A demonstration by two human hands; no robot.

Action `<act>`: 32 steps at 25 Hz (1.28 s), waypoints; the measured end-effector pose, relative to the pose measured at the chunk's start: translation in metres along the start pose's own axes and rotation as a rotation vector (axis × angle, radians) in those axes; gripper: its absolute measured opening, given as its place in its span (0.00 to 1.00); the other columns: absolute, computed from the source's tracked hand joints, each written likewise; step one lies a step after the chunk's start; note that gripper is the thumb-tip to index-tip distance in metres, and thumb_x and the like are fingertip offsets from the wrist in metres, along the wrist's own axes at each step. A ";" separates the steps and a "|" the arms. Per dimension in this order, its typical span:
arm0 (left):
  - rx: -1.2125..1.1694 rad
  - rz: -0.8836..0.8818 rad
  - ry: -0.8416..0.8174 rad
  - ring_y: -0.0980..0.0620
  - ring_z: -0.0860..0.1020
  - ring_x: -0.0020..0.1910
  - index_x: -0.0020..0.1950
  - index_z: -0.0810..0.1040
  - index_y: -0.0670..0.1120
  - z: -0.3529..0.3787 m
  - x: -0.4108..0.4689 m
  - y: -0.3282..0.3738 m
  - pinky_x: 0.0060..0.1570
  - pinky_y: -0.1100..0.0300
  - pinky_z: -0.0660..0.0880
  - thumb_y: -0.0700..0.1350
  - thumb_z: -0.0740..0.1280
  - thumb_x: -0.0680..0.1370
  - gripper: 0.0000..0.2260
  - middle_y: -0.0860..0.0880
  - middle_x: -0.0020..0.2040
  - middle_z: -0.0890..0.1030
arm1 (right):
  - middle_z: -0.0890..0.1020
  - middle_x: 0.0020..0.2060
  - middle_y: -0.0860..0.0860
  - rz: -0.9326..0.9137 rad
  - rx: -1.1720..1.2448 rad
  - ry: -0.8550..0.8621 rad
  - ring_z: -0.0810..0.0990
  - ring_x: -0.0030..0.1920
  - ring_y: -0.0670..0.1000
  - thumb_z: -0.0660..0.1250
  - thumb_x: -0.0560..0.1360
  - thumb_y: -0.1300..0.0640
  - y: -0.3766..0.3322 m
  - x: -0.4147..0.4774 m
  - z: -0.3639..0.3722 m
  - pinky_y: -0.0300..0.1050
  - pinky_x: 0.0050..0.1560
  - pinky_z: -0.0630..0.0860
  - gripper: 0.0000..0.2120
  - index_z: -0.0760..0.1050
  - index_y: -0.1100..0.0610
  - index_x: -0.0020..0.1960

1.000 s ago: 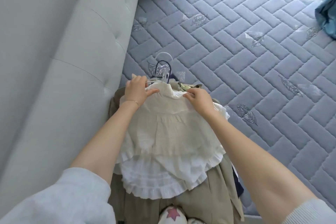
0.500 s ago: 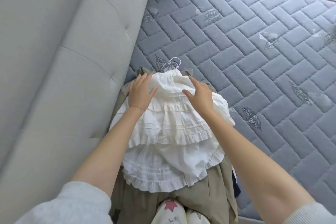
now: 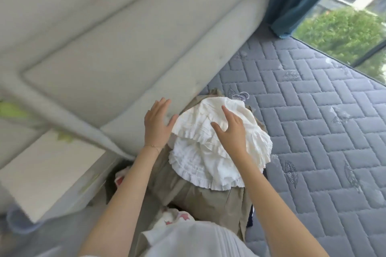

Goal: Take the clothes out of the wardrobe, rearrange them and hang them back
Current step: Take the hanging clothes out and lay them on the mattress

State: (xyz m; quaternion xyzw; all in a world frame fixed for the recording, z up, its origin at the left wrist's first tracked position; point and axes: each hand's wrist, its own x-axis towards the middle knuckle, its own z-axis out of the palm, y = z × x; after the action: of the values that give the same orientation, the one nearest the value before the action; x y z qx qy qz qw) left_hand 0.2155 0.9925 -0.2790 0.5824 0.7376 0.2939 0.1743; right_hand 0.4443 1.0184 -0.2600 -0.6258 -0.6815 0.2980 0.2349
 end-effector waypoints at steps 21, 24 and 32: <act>0.139 -0.898 1.089 0.46 0.62 0.75 0.74 0.67 0.42 -0.253 -0.579 -0.113 0.73 0.44 0.60 0.47 0.64 0.81 0.23 0.45 0.74 0.67 | 0.75 0.67 0.54 -1.146 0.055 -0.943 0.70 0.68 0.56 0.69 0.76 0.57 -0.289 -0.396 0.201 0.39 0.67 0.61 0.25 0.68 0.58 0.72; 0.118 -0.991 1.218 0.49 0.62 0.75 0.75 0.65 0.45 -0.274 -0.666 -0.122 0.73 0.46 0.60 0.49 0.62 0.81 0.23 0.47 0.74 0.67 | 0.77 0.65 0.56 -1.248 0.084 -1.063 0.72 0.66 0.58 0.70 0.75 0.59 -0.320 -0.486 0.236 0.47 0.67 0.65 0.25 0.70 0.60 0.71; 0.173 -1.230 1.334 0.54 0.57 0.76 0.77 0.61 0.48 -0.328 -0.821 -0.157 0.76 0.52 0.54 0.55 0.57 0.82 0.24 0.52 0.77 0.62 | 0.72 0.70 0.50 -1.420 0.111 -1.192 0.66 0.71 0.52 0.67 0.78 0.55 -0.381 -0.656 0.305 0.38 0.68 0.58 0.25 0.66 0.54 0.74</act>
State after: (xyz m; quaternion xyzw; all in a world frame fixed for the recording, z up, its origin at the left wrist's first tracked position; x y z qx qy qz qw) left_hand 0.1147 0.1041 -0.1976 -0.1932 0.8854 0.3686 -0.2069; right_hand 0.0313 0.3179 -0.1758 0.2067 -0.8977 0.3891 0.0028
